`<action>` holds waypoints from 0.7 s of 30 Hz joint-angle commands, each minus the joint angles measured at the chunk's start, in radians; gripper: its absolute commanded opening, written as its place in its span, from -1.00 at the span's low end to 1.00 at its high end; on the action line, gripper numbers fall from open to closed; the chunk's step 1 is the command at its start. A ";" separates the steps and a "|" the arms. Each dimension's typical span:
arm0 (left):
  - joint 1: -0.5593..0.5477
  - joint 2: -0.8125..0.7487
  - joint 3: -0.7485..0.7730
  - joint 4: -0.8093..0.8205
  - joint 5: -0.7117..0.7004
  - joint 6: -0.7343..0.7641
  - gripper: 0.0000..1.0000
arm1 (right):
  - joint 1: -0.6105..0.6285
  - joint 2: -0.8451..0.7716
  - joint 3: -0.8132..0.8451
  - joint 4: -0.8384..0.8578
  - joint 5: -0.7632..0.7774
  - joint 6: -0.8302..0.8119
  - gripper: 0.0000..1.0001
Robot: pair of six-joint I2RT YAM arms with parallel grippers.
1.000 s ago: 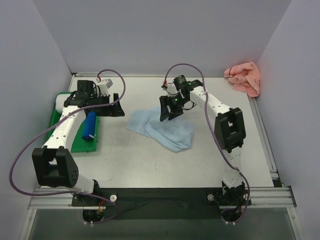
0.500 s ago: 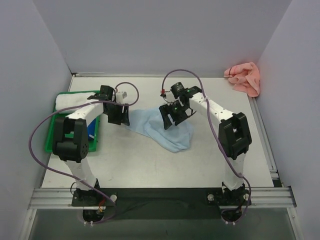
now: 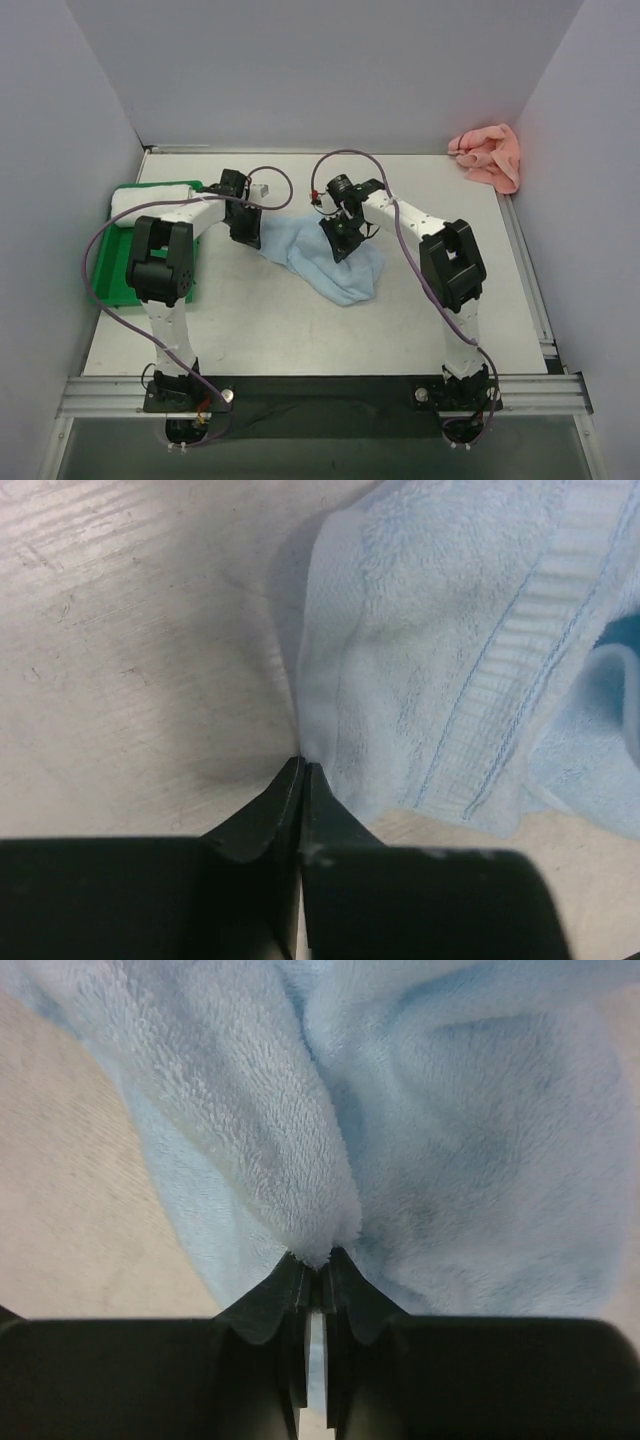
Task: Roll the towels
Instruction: Flatten the towel
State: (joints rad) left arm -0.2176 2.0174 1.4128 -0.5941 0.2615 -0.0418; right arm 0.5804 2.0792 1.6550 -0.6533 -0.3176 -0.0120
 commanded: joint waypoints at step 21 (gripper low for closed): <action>0.170 -0.226 -0.144 -0.131 -0.034 0.117 -1.00 | -0.528 -0.464 -0.334 -0.157 0.074 -0.324 -1.00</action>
State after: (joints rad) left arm -0.0891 1.8606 1.2873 -0.6689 0.2760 0.0208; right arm 0.1513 1.6573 1.3819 -0.7021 -0.3084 -0.2028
